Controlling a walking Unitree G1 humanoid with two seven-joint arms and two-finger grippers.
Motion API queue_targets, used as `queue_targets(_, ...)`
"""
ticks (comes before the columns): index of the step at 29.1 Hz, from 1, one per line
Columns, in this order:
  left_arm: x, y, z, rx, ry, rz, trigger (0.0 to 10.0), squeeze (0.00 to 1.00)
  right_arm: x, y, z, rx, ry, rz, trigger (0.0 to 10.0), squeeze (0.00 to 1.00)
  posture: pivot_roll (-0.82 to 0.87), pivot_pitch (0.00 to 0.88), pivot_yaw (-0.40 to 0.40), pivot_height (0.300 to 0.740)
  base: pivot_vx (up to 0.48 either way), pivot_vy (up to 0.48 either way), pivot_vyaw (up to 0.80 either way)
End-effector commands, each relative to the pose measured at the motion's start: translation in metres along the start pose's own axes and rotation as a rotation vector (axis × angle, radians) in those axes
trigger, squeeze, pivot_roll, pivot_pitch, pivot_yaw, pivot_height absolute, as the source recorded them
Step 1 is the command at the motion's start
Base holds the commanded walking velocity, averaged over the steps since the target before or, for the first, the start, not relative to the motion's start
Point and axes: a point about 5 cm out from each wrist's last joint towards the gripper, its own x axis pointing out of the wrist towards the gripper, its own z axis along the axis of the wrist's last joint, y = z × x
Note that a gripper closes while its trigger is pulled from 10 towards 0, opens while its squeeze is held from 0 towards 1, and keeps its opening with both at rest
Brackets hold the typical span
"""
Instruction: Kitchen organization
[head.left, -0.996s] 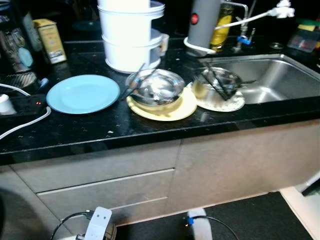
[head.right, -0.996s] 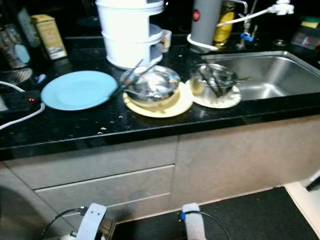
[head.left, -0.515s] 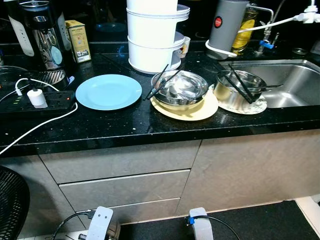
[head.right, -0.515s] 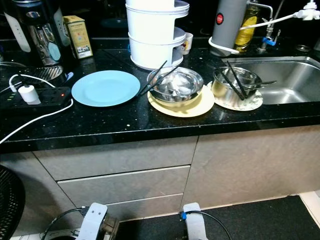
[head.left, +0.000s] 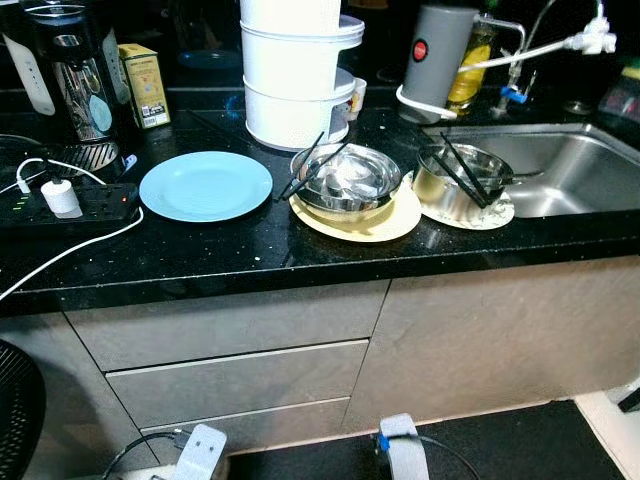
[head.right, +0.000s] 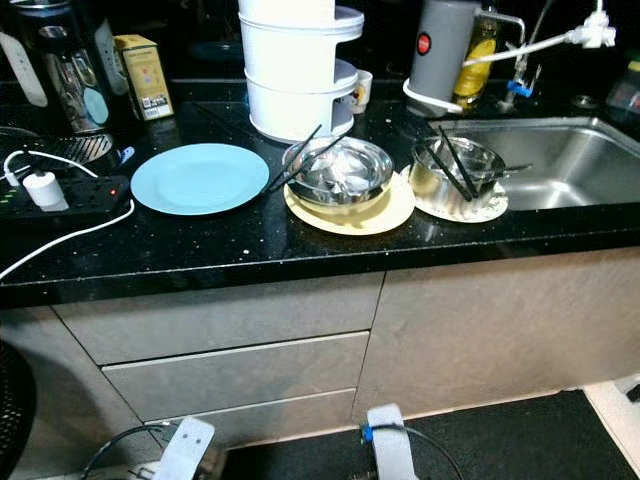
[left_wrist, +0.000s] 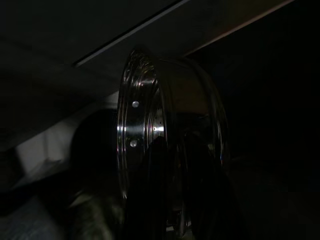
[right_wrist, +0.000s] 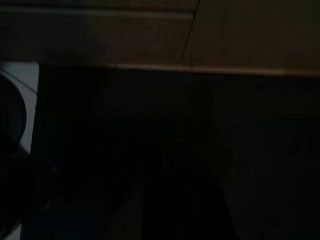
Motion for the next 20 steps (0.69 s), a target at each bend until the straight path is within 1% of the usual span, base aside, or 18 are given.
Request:
queue_targets(1, -0.003, 0.0, -0.008, 0.041, 0.01, 0.005, 10.0, 0.0, -0.003, 0.003, -0.011, 0.03, 0.038, 0.011, 10.0, 0.0, -0.02, 0.111, -0.087, 0.74, 0.0, 0.0, 0.0)
queue_targets(3, -0.005, 0.0, -0.011, 0.074, 0.017, 0.011, 10.0, 0.0, -0.004, 0.006, -0.014, 0.038, 0.04, 0.024, 10.0, 0.0, -0.02, 0.104, -0.082, 0.74, 0.0, 0.0, 0.0)
queue_targets(5, -0.006, -0.001, -0.016, 0.064, 0.037, 0.003, 10.0, 0.0, -0.004, 0.009, -0.015, 0.034, 0.043, 0.029, 10.0, 0.0, -0.02, 0.102, -0.071, 0.74, 0.0, 0.0, 0.0)
queue_targets(7, -0.007, -0.002, -0.019, 0.09, 0.043, -0.007, 10.0, 0.0, -0.003, 0.011, -0.015, 0.033, 0.047, 0.029, 10.0, 0.0, -0.02, 0.099, -0.066, 0.74, 0.0, 0.0, 0.0)
queue_targets(8, -0.007, -0.003, -0.018, 0.125, 0.03, -0.016, 10.0, 0.0, -0.003, 0.011, -0.014, 0.038, 0.046, 0.024, 10.0, 0.0, -0.03, 0.095, -0.06, 0.74, 0.0, 0.0, 0.0)
queue_targets(9, -0.007, -0.003, -0.018, 0.125, 0.03, -0.016, 10.0, 0.0, -0.003, 0.011, -0.014, 0.038, 0.046, 0.024, 10.0, 0.0, -0.03, 0.095, -0.06, 0.74, 0.0, 0.0, 0.0)
queue_targets(11, -0.007, -0.005, -0.011, 0.269, -0.051, -0.027, 10.0, 0.0, -0.003, 0.009, -0.013, 0.052, 0.046, 0.013, 10.0, 0.0, -0.02, 0.078, -0.058, 0.74, 0.0, 0.0, 0.0)
queue_targets(12, -0.007, -0.006, -0.009, 0.311, -0.071, -0.028, 10.0, 0.0, -0.003, 0.008, -0.013, 0.061, 0.048, 0.01, 10.0, 0.0, -0.02, 0.078, -0.058, 0.74, 0.0, 0.0, 0.0)
queue_targets(16, -0.006, -0.011, -0.008, 0.298, -0.062, -0.046, 10.0, 0.0, -0.003, 0.005, -0.016, 0.069, 0.063, 0.001, 10.0, 0.0, 0.0, 0.055, -0.08, 0.74, 0.0, 0.0, 0.0)
queue_targets(20, -0.007, -0.015, -0.011, 0.272, -0.038, -0.059, 10.0, 0.0, -0.004, 0.006, -0.019, 0.065, 0.072, -0.001, 10.0, 0.0, 0.0, 0.044, -0.075, 0.74, 0.0, 0.0, 0.0)
